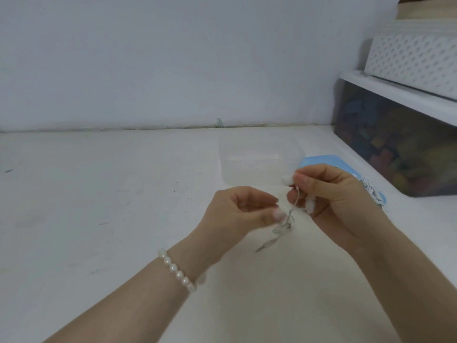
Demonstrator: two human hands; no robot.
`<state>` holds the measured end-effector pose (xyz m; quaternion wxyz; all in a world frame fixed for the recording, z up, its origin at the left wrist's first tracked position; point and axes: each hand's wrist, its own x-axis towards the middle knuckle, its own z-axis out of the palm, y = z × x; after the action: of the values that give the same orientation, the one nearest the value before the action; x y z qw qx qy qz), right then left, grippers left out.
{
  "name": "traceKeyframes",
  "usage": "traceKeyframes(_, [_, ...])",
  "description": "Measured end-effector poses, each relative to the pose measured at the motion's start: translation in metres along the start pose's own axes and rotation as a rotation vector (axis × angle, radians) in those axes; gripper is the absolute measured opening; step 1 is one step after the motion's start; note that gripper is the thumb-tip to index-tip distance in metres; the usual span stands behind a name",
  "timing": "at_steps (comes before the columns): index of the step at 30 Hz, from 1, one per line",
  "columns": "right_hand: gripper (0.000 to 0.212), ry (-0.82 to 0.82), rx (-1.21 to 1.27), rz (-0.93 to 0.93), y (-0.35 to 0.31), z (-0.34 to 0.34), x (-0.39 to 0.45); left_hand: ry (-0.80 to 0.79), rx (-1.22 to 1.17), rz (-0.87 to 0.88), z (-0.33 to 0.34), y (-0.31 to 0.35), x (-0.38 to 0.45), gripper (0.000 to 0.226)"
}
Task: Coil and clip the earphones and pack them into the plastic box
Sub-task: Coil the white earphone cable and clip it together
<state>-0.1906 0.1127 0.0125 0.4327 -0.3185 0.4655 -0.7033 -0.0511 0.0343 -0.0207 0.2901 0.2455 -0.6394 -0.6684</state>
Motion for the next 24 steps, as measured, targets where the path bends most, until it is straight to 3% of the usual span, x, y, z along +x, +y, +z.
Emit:
traceKeyframes(2, [0.011, 0.012, 0.061, 0.007, -0.002, -0.002, 0.001, 0.017, 0.311, 0.083, 0.004, -0.004, -0.001, 0.042])
traceKeyframes(4, [0.006, 0.03, 0.132, 0.034, -0.001, -0.003, 0.002, -0.005, 0.456, 0.14, 0.009, -0.007, -0.003, 0.042])
traceKeyframes(8, [0.002, 0.056, 0.316, 0.101, 0.0, 0.001, 0.001, -0.024, 0.475, 0.157, 0.015, -0.011, -0.002, 0.051])
traceKeyframes(10, [0.011, 0.049, 0.43, 0.13, 0.0, 0.003, 0.0, -0.031, 0.499, 0.159, 0.017, -0.01, -0.002, 0.054])
traceKeyframes(13, [0.013, 0.032, 0.516, 0.137, 0.0, 0.008, -0.002, -0.064, 0.52, 0.156, 0.019, -0.011, -0.002, 0.032])
traceKeyframes(16, [0.013, 0.059, 0.393, 0.119, 0.002, 0.004, 0.002, -0.027, 0.464, 0.182, 0.017, -0.01, 0.0, 0.008])
traceKeyframes(19, [0.018, 0.101, 0.139, 0.198, 0.007, -0.002, 0.006, 0.081, 0.327, 0.198, 0.008, -0.008, 0.005, 0.016])
traceKeyframes(24, [0.039, -0.11, -0.02, 0.34, 0.019, 0.008, 0.001, 0.222, 0.249, 0.143, -0.001, -0.003, 0.01, 0.012])
